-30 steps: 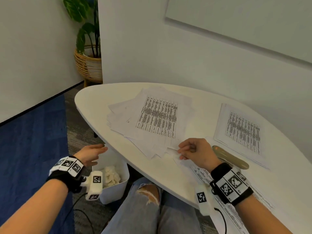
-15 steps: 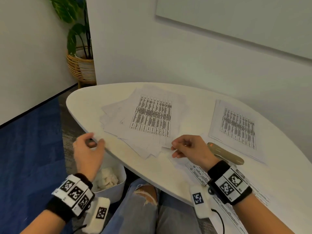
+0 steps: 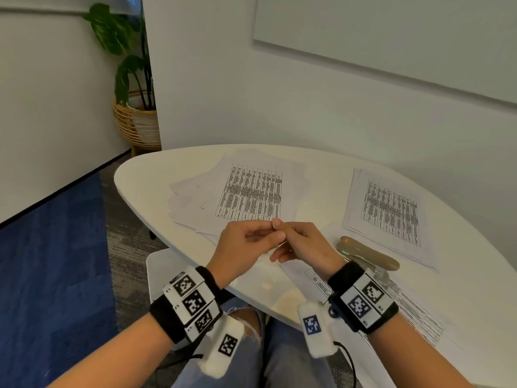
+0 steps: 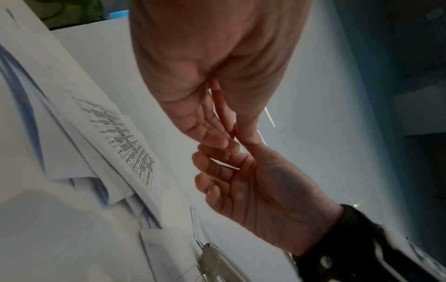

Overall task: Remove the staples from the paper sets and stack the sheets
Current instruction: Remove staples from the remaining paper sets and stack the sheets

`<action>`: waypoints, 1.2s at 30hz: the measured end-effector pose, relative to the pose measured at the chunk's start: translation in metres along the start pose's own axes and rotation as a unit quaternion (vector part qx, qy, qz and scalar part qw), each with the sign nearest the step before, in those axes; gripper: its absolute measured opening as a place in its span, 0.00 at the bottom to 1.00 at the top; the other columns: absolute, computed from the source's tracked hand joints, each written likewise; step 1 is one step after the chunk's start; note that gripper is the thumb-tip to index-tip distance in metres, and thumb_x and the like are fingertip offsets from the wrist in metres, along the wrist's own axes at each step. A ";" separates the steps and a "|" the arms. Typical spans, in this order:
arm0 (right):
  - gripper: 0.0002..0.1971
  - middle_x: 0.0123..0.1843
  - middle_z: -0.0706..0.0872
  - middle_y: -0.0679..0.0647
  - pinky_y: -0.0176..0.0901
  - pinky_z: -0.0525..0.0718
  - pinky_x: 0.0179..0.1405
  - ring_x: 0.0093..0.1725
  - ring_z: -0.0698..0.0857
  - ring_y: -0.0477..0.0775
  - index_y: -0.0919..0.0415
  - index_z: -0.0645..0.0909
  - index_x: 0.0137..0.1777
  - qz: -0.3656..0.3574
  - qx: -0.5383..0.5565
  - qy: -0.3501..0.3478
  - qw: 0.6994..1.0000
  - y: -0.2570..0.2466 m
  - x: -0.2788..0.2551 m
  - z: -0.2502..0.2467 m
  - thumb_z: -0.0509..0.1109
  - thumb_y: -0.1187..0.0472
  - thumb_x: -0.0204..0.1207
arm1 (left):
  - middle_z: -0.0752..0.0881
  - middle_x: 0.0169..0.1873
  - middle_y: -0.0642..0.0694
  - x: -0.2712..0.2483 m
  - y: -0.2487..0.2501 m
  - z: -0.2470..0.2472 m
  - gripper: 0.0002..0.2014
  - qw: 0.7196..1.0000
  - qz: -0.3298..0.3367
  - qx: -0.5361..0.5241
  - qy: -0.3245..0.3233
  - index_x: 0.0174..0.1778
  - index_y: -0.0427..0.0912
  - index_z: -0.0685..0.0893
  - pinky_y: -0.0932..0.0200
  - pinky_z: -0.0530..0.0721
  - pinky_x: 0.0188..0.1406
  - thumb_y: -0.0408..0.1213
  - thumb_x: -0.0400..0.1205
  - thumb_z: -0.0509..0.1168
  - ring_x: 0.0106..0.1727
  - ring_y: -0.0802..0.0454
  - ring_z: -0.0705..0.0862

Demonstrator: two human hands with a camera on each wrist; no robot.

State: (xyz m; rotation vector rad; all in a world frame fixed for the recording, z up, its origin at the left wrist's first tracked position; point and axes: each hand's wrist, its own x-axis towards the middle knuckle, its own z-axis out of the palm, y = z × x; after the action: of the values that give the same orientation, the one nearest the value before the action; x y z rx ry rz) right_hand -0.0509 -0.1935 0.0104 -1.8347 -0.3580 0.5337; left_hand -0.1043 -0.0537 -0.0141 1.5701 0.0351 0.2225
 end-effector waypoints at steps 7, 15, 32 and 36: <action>0.20 0.40 0.90 0.57 0.39 0.86 0.37 0.36 0.88 0.54 0.69 0.85 0.48 -0.020 -0.053 0.012 0.998 0.006 -0.001 -0.005 0.64 0.50 0.81 | 0.91 0.36 0.40 -0.001 0.003 -0.003 0.07 0.999 -0.020 -0.041 -0.007 0.49 0.39 0.90 0.68 0.85 0.36 0.33 0.79 0.69 0.38 0.52 0.89; 0.18 0.41 0.91 0.57 0.36 0.83 0.33 0.34 0.88 0.52 0.63 0.85 0.44 -0.032 -0.114 0.023 0.993 0.012 -0.003 -0.015 0.62 0.49 0.82 | 0.90 0.39 0.46 0.003 -0.006 -0.024 0.08 0.982 -0.167 -0.081 -0.044 0.51 0.35 0.88 0.71 0.84 0.38 0.33 0.82 0.66 0.36 0.62 0.85; 0.17 0.49 0.84 0.42 0.52 0.80 0.63 0.52 0.82 0.45 0.44 0.79 0.49 0.084 -0.422 0.006 0.902 0.078 -0.064 -0.108 0.65 0.33 0.70 | 0.78 0.67 0.38 -0.007 -0.106 -0.140 0.24 0.850 -0.359 -0.198 0.331 0.74 0.43 0.71 0.39 0.77 0.61 0.50 0.85 0.54 0.70 0.35 0.75; 0.15 0.52 0.85 0.44 0.50 0.81 0.62 0.53 0.83 0.46 0.50 0.82 0.54 0.083 -0.422 0.005 0.903 0.078 -0.067 -0.107 0.67 0.42 0.76 | 0.81 0.37 0.30 -0.003 -0.091 -0.113 0.14 0.882 -0.362 -0.113 0.281 0.44 0.39 0.77 0.53 0.72 0.36 0.47 0.83 0.56 0.40 0.36 0.74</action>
State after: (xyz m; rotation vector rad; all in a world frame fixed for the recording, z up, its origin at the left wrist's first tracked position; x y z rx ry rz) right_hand -0.0533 -0.3379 -0.0229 -2.7275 -0.4720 0.5234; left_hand -0.1147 0.0582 -0.1053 1.1206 1.0015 0.0743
